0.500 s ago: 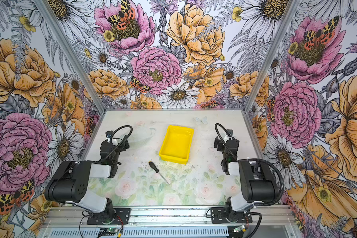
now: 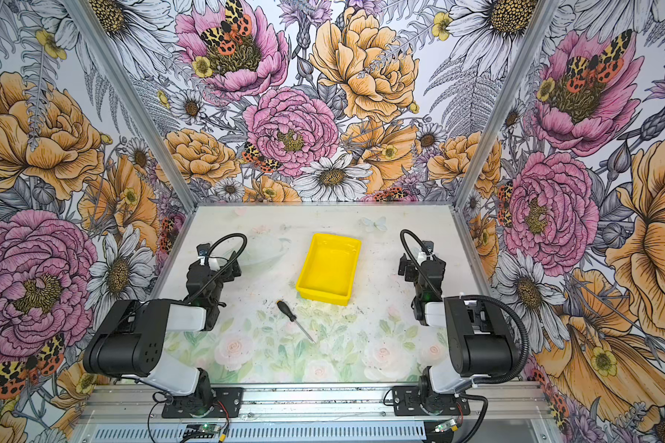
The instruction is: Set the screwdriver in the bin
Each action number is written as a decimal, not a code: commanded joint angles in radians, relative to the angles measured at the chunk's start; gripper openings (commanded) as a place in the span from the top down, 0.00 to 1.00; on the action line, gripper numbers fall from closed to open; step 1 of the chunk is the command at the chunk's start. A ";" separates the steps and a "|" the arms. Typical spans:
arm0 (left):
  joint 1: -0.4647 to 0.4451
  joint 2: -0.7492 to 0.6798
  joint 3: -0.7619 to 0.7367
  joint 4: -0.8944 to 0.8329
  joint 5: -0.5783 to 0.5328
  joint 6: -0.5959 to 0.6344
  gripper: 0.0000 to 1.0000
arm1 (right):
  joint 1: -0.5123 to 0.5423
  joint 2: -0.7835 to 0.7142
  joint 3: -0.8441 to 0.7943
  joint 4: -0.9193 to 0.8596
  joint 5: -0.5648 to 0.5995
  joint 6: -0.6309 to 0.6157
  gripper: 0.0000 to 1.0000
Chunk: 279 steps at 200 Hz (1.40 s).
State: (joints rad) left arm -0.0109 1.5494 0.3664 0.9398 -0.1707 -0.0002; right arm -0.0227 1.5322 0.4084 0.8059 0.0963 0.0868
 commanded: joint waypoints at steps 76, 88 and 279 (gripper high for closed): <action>0.000 0.001 0.008 0.004 -0.010 0.003 0.01 | 0.005 0.003 -0.006 0.038 -0.003 -0.009 0.01; 0.000 0.001 0.008 0.004 -0.009 0.003 0.01 | 0.004 0.004 -0.005 0.035 -0.002 -0.008 0.01; 0.005 -0.260 0.076 -0.395 -0.118 -0.065 0.01 | 0.049 -0.160 0.105 -0.286 0.025 -0.044 0.01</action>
State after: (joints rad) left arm -0.0105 1.3735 0.4126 0.7151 -0.2417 -0.0269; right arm -0.0032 1.4353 0.4793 0.6109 0.1005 0.0731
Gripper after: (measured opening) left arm 0.986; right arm 0.995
